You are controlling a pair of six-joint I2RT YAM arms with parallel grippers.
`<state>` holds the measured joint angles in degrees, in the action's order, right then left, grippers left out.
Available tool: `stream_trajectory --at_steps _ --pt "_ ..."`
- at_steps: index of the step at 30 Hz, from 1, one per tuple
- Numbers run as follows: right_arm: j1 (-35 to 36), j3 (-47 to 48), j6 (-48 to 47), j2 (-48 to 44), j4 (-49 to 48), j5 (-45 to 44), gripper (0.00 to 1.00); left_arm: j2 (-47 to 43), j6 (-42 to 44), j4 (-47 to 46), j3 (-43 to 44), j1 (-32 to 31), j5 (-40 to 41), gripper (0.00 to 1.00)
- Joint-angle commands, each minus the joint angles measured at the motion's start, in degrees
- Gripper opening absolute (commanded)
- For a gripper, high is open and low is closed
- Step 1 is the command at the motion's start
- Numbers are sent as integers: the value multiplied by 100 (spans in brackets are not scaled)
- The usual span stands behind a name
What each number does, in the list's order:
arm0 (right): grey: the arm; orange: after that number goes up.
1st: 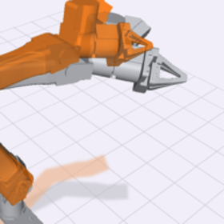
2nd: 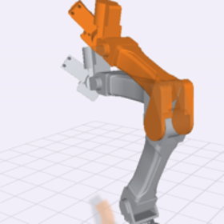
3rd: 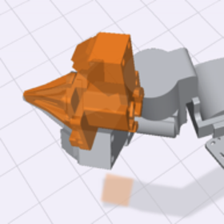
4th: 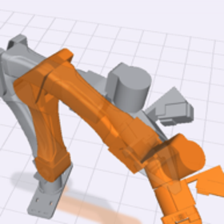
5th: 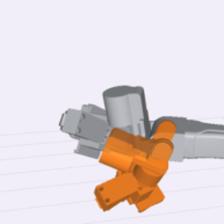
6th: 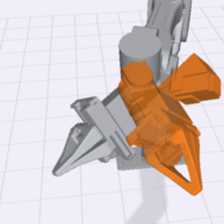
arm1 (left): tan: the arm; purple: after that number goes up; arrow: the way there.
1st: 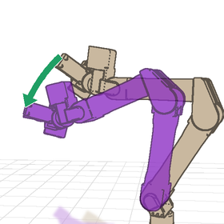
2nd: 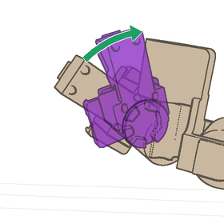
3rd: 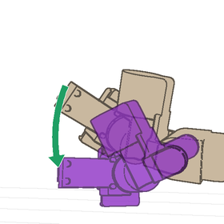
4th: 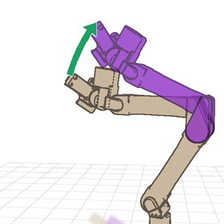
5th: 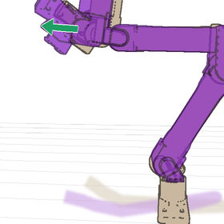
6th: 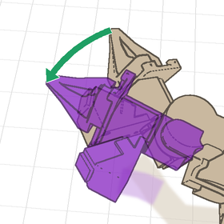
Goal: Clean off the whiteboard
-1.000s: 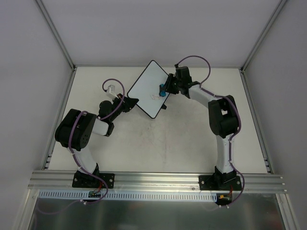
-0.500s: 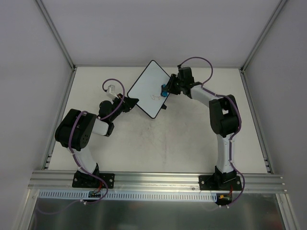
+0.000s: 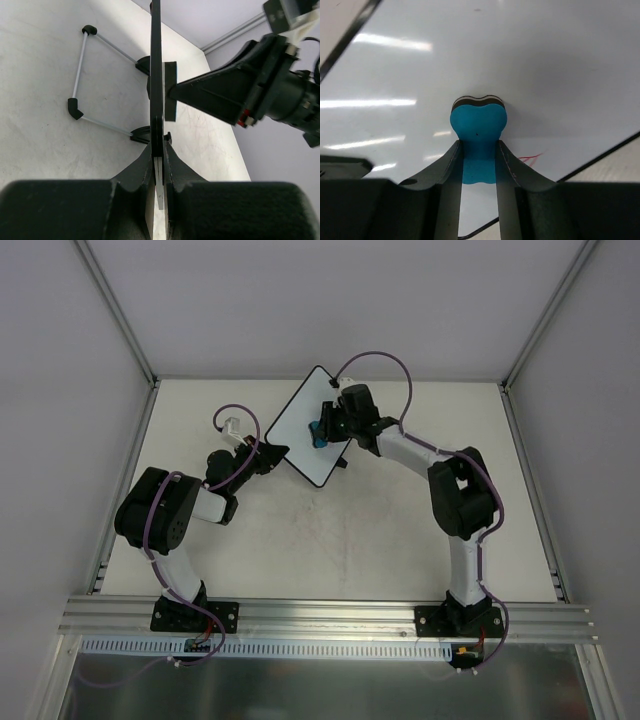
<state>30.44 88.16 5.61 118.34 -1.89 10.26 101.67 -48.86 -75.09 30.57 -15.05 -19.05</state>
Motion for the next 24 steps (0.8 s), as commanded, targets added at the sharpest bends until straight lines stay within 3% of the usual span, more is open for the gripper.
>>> stream_trajectory --at_steps 1,7,14,24 --pt "489 -53 -516 -233 -66 371 0 116 149 -2124 11 -156 -389 0" --pt "866 -150 -947 -391 -48 468 0 160 140 -2124 55 -156 -442 0" --pt "929 34 -974 -295 364 -261 0 152 158 -2124 28 -156 -433 0" --pt "218 -289 264 -206 374 -218 0 125 149 -2124 11 -156 -407 0"
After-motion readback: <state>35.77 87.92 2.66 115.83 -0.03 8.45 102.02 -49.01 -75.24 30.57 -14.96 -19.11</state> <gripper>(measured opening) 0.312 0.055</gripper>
